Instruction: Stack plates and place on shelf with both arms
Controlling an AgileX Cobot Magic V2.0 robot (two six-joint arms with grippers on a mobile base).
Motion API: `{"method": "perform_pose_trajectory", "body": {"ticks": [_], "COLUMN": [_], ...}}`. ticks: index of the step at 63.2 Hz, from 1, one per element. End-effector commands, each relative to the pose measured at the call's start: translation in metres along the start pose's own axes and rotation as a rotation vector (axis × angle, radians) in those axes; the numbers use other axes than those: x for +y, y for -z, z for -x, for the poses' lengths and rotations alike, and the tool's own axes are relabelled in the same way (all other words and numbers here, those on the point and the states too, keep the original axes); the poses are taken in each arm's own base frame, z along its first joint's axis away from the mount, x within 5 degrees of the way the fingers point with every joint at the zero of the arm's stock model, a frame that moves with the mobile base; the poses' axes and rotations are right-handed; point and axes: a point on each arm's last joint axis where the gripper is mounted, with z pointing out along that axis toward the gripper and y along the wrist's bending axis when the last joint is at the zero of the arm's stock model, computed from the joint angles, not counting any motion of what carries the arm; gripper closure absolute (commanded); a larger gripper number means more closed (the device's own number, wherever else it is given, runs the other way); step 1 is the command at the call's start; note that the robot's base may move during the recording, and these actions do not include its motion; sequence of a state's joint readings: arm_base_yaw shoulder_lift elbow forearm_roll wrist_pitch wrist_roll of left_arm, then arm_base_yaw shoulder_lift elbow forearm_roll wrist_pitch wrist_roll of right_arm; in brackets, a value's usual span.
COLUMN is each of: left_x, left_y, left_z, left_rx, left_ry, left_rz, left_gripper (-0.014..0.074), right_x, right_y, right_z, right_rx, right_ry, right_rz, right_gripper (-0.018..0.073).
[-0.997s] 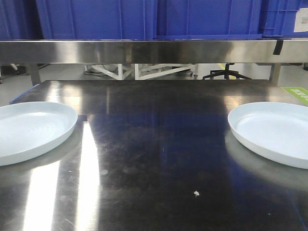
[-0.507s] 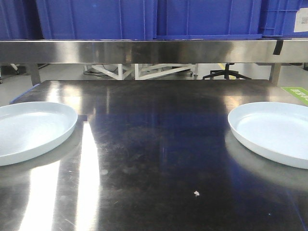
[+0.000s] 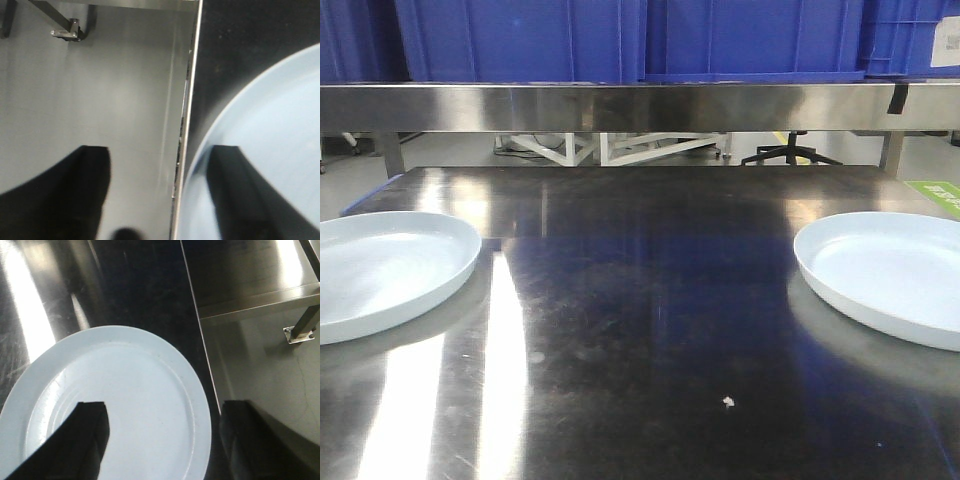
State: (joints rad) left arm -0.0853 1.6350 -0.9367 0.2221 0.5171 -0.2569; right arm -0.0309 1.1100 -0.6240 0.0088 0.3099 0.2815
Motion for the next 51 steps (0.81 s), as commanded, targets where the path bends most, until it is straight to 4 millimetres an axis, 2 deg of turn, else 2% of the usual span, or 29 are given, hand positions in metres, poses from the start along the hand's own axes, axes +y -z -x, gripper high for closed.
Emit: {"method": "perform_pose_trajectory", "body": {"ticks": [1,2,4,8,16,28,38,44,51], "left_x": [0.000,0.000,0.000,-0.001,0.000,-0.002,-0.019,-0.033,-0.063], "left_y": [0.010,0.010,0.011,0.013,0.032,0.085,0.124,0.135,0.139], "left_z": [0.009,0.009,0.009,0.010,0.019,0.034,0.039,0.040,0.038], "left_rx": [-0.057,-0.056,-0.058,-0.060,-0.088,-0.229,-0.344,-0.370,-0.390], "left_ry": [0.020,0.022,0.024,0.032,0.076,0.110,0.101,0.081,0.050], "left_rz": [-0.010,-0.011,-0.012,-0.016,-0.036,-0.080,-0.162,-0.213,-0.311], "left_gripper": [0.0407,0.0469,0.0536,0.0483,0.0499,0.0499,0.0499,0.0499,0.0499], "right_x": [0.005,0.005,0.005,0.005,0.005,0.005,0.005,0.005,0.005], "right_y": [0.008,0.008,0.008,0.008,0.008,0.008,0.008,0.008,0.008], "right_z": [0.019,0.019,0.019,0.019,0.019,0.019,0.020,0.019,0.019], "right_rx": [-0.118,-0.120,-0.121,-0.123,-0.125,-0.127,-0.130,-0.128,-0.119], "right_ry": [0.016,0.016,0.016,0.016,0.016,0.016,0.016,0.016,0.016], "right_rz": [0.031,0.031,0.032,0.032,0.033,0.033,0.034,0.034,0.031], "right_gripper": [-0.0015,-0.0015,-0.0015,-0.0015,-0.0015,-0.0015,-0.0015,-0.0015,-0.0015]}}
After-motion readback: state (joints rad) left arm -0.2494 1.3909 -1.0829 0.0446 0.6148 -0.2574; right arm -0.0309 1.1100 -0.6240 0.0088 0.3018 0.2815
